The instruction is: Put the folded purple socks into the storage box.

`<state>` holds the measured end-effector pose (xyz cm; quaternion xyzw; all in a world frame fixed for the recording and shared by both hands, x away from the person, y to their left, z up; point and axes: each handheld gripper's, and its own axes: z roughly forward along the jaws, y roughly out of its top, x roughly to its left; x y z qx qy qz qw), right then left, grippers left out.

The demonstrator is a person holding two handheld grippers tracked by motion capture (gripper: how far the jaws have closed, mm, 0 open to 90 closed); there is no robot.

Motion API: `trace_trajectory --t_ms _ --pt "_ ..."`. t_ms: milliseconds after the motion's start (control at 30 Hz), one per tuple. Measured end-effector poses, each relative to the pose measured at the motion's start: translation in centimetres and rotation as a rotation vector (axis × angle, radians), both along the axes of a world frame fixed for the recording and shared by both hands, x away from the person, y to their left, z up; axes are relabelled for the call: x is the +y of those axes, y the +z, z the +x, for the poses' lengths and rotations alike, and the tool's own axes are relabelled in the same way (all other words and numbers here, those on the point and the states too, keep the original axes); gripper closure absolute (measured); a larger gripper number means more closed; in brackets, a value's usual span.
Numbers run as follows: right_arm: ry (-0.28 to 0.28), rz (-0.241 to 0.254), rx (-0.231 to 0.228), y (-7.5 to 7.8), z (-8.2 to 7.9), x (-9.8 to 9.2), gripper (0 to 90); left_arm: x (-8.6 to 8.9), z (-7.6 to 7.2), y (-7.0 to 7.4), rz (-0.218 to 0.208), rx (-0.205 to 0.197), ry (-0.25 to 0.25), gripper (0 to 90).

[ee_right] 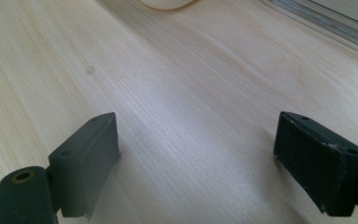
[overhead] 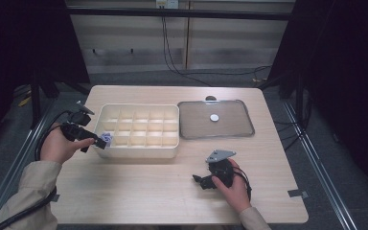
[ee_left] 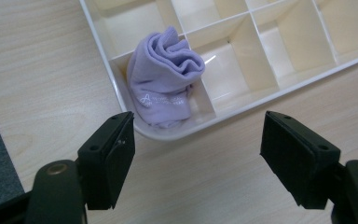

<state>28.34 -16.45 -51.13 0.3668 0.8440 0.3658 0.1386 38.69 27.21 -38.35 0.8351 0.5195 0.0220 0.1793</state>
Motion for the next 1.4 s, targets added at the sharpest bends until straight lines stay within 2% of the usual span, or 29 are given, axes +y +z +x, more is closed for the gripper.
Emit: trace_trajectory --t_ms 500,600,900,1300,1400 --pt "0.013 -0.006 -0.010 0.0 0.0 0.1 13.4 0.2 -1.3 -0.7 -0.023 -0.007 -0.012 26.1" --pt "0.012 -0.005 -0.009 0.0 0.0 0.1 13.4 0.3 -1.6 -1.1 -0.040 -0.013 0.001 26.2" --pt "0.013 -0.004 -0.010 0.0 0.0 0.1 13.3 0.7 -2.2 -2.1 -0.048 -0.007 -0.003 26.2" --pt "0.012 -0.003 -0.009 0.0 0.0 0.2 13.3 0.5 -3.5 -3.7 -0.089 -0.009 -0.008 26.2" --pt "0.012 -0.003 -0.008 0.0 0.0 0.2 13.3 0.5 -3.7 -4.1 -0.087 -0.012 -0.018 26.2"
